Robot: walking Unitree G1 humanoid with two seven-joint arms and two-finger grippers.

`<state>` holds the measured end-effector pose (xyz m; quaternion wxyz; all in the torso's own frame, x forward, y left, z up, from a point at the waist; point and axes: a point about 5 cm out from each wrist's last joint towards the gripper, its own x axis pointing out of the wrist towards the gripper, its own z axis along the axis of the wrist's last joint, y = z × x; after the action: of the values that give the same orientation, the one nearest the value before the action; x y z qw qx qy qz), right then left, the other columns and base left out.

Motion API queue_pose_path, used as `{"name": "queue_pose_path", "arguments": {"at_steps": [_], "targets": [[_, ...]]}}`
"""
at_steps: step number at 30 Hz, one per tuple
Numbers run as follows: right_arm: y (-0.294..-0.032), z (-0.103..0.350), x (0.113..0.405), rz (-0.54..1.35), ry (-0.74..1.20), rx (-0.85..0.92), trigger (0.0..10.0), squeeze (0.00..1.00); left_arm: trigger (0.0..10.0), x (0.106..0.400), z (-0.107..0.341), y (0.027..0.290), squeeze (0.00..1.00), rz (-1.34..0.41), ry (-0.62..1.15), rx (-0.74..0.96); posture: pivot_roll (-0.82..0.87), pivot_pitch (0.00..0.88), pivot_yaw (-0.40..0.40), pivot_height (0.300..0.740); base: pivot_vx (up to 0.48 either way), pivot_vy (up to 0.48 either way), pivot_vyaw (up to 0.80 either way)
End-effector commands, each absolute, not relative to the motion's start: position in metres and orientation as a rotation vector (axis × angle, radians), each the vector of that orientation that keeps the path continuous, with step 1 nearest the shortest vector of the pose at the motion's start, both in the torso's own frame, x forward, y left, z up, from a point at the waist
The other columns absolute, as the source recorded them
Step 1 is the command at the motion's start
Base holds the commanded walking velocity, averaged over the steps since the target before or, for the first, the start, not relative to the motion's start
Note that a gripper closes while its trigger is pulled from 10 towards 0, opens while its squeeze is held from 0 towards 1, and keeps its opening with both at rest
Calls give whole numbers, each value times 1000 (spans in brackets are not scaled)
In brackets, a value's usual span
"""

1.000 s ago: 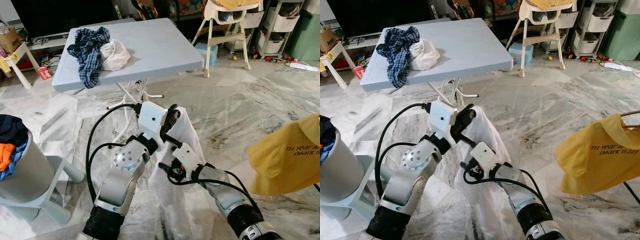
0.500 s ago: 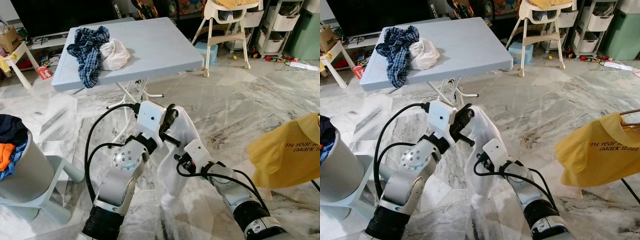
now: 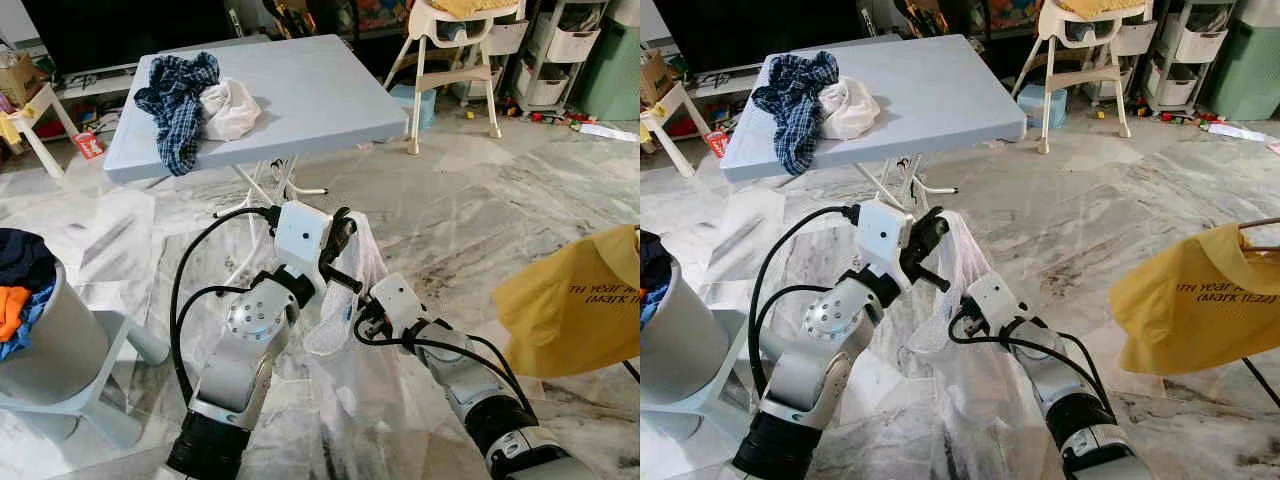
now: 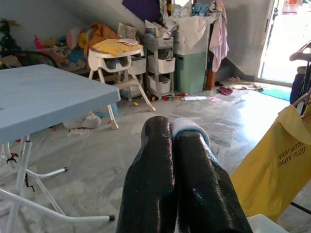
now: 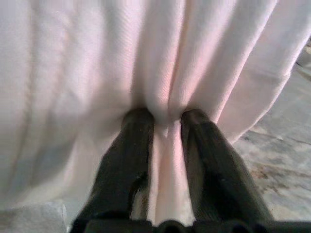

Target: Hang hanger

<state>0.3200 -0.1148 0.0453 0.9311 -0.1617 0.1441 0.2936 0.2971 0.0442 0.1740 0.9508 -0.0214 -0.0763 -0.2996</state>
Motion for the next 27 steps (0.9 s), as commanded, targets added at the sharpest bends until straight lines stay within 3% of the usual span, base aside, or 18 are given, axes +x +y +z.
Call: {"name": "queue_pose_path", "arguments": {"at_steps": [1,20,27], "targets": [[-105,50,322,638,266,-315,0,0,10000,297,182,43,0,-606,-185,-56,-19,8,80,740,0,0,0],[-93,50,315,746,244,-268,0,0,10000,297,181,39,0,-618,-178,-72,-25,7,74,740,0,0,0],[-111,61,327,585,184,-280,0,0,10000,302,182,50,0,-563,-190,-54,-31,5,73,740,0,0,0]]}}
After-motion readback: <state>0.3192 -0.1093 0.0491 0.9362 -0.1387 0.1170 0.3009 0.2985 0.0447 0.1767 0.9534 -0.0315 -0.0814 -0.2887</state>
